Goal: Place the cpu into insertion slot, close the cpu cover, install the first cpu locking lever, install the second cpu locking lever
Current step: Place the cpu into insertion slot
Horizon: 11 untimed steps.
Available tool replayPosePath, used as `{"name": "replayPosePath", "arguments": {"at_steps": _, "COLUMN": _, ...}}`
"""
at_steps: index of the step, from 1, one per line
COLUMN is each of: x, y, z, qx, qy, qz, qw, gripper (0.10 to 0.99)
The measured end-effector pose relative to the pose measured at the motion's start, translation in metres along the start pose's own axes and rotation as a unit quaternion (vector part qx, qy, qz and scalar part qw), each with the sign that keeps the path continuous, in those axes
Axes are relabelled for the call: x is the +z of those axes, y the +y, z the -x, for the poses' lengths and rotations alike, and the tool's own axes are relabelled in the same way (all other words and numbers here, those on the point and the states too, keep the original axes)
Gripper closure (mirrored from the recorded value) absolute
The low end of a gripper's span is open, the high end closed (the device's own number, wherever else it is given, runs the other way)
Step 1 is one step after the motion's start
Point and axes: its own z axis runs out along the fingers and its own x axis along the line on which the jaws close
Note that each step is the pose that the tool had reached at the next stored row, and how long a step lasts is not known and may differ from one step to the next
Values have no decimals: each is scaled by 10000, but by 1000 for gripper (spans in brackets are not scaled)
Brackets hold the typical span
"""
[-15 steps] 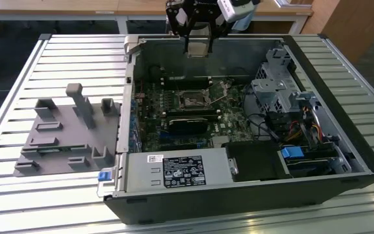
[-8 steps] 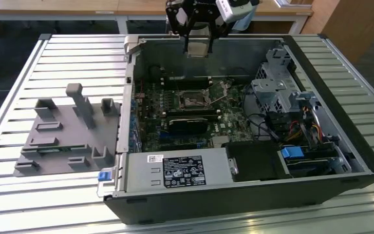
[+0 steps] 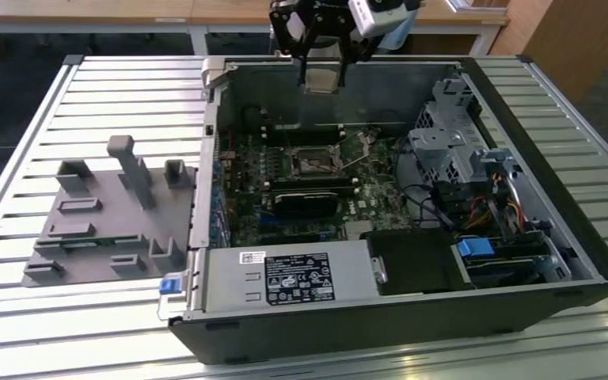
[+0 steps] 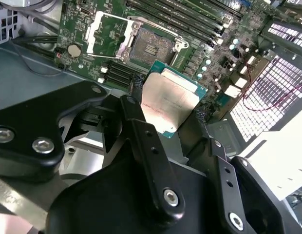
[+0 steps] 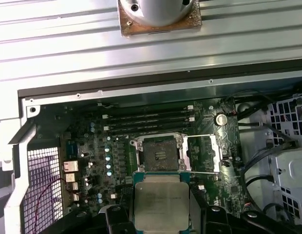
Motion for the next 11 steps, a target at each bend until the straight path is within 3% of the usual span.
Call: {"name": "replayPosePath", "arguments": {"at_steps": 11, "x": 1, "y": 0, "z": -4, "qx": 358, "qy": -32, "qz": 7, "qw": 9994, "gripper": 545}}
